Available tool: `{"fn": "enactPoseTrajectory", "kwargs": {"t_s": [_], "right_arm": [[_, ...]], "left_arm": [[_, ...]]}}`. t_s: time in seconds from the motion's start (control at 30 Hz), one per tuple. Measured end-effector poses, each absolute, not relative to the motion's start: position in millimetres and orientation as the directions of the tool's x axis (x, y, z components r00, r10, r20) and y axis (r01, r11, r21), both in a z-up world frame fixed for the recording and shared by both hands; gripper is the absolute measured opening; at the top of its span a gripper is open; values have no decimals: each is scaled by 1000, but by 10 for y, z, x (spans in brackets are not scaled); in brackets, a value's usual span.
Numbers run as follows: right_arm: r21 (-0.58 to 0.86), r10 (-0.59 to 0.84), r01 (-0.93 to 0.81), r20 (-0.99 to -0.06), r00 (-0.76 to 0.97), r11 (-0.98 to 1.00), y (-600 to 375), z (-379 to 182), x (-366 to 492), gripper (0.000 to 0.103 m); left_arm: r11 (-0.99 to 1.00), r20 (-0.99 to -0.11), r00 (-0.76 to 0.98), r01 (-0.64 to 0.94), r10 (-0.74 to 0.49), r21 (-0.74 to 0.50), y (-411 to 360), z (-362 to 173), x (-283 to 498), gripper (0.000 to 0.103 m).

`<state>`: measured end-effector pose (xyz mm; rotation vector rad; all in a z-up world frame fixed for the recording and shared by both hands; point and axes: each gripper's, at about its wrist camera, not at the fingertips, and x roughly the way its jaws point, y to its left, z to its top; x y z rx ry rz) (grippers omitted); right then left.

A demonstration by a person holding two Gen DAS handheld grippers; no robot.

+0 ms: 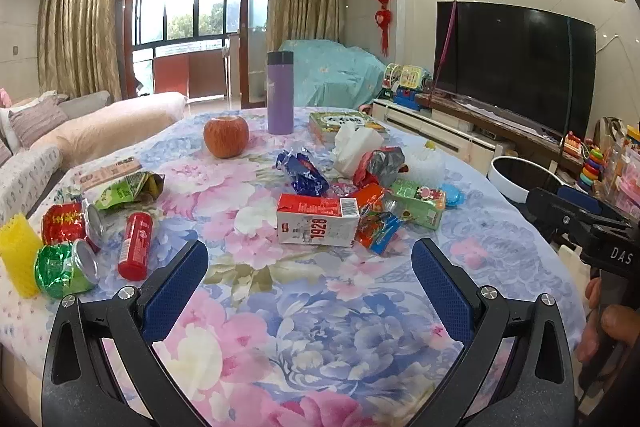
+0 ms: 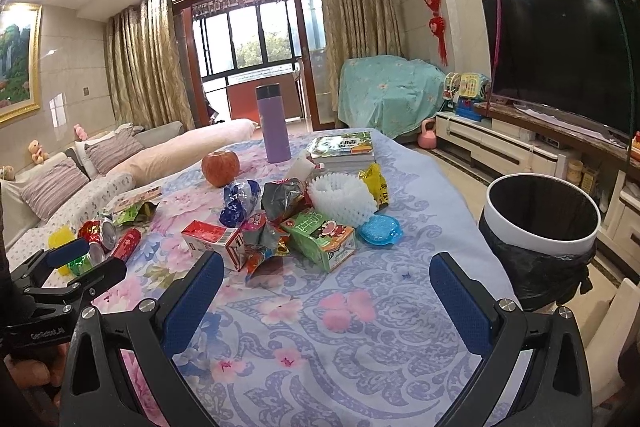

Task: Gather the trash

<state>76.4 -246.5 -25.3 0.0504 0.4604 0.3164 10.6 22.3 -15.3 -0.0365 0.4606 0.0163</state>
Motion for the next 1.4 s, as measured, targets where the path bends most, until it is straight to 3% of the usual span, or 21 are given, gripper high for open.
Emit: {"fn": "enactPoseTrajectory", "kwargs": {"t_s": [0.4, 0.8, 1.03, 1.17, 1.4], "right_arm": [[151, 388, -365, -520, 761, 919, -2415, -405, 1157, 103], [180, 435, -418, -605, 666, 890, -2386, -610, 1656, 102], [185, 432, -419, -644, 631, 889, -2382, -702, 1966, 97], [205, 448, -431, -665, 597, 879, -2360, -757, 2154, 85], [220, 471, -465, -699, 538, 857, -2295, -866, 2344, 83]], "left_arm": [[999, -515, 857, -23, 4, -31, 353, -349, 454, 103], [994, -593, 803, 102, -56, 43, 502, -470, 983, 103], [981, -637, 768, 171, -71, 96, 512, -565, 1360, 103], [963, -671, 731, 251, -124, 95, 545, -609, 1561, 103], [925, -705, 672, 375, -228, 57, 516, -669, 1812, 103]]}}
